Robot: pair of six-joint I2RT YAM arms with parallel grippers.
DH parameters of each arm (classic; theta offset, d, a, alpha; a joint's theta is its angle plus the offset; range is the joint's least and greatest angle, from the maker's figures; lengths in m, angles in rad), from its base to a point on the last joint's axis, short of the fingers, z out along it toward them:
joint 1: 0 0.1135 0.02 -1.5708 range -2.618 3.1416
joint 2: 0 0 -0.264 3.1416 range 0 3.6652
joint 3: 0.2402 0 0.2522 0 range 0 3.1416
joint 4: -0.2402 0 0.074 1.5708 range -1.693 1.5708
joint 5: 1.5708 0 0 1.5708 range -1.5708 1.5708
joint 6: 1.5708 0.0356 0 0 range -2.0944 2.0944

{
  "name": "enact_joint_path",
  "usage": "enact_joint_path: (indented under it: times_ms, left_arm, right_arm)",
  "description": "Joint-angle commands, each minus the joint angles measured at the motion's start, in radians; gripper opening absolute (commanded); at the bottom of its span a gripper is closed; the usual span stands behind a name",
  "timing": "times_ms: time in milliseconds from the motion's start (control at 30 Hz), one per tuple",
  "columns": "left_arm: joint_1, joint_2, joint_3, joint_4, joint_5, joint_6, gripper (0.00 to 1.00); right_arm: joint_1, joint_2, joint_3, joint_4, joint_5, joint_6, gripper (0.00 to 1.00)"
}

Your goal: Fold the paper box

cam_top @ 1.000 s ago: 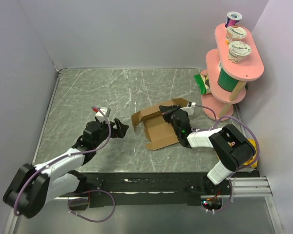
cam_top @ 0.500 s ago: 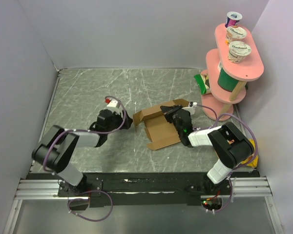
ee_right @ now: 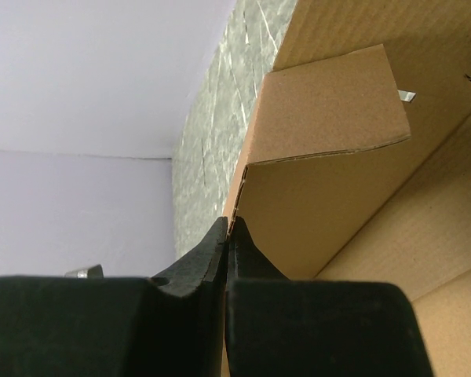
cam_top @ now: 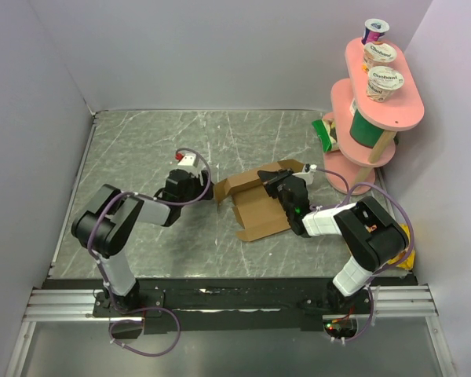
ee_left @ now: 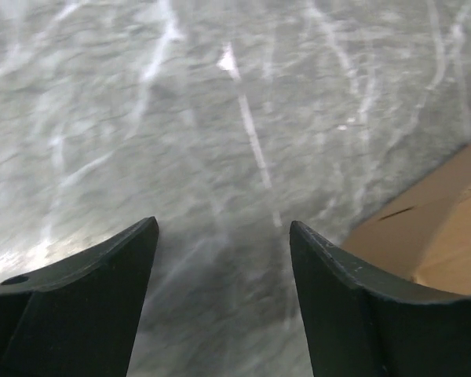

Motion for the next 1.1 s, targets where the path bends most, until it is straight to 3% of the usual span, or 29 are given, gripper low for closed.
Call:
enact_joint_path:
  times_ms: [0,267,467,767,1067]
  left_arm:
    - [-0.038,0.03,0.045,0.074,0.1,-0.002,0.71]
    - [-0.153,0.041,0.052,0.094,0.093,-0.028,0.69]
    - [-0.161,0.036,0.055,0.108,0.083,-0.03,0.74]
    - [-0.17,0.038,0.033,0.252,0.175,-0.052,0.8]
    - [-0.193,0.013,-0.019,0.352,0.178,-0.04,0.8]
  right_arm:
    - [0.0,0.023,0.001,-0.018,0.017,-0.034,0.0]
    - [0.002,0.032,0.001,-0.043,0.046,-0.029,0.0]
    - [0.0,0.032,-0.004,-0.044,0.046,-0.026,0.0]
    - [0.005,0.029,-0.007,-0.046,0.037,-0.025,0.0]
    - [0.003,0.049,-0.002,-0.035,0.014,-0.017,0.0]
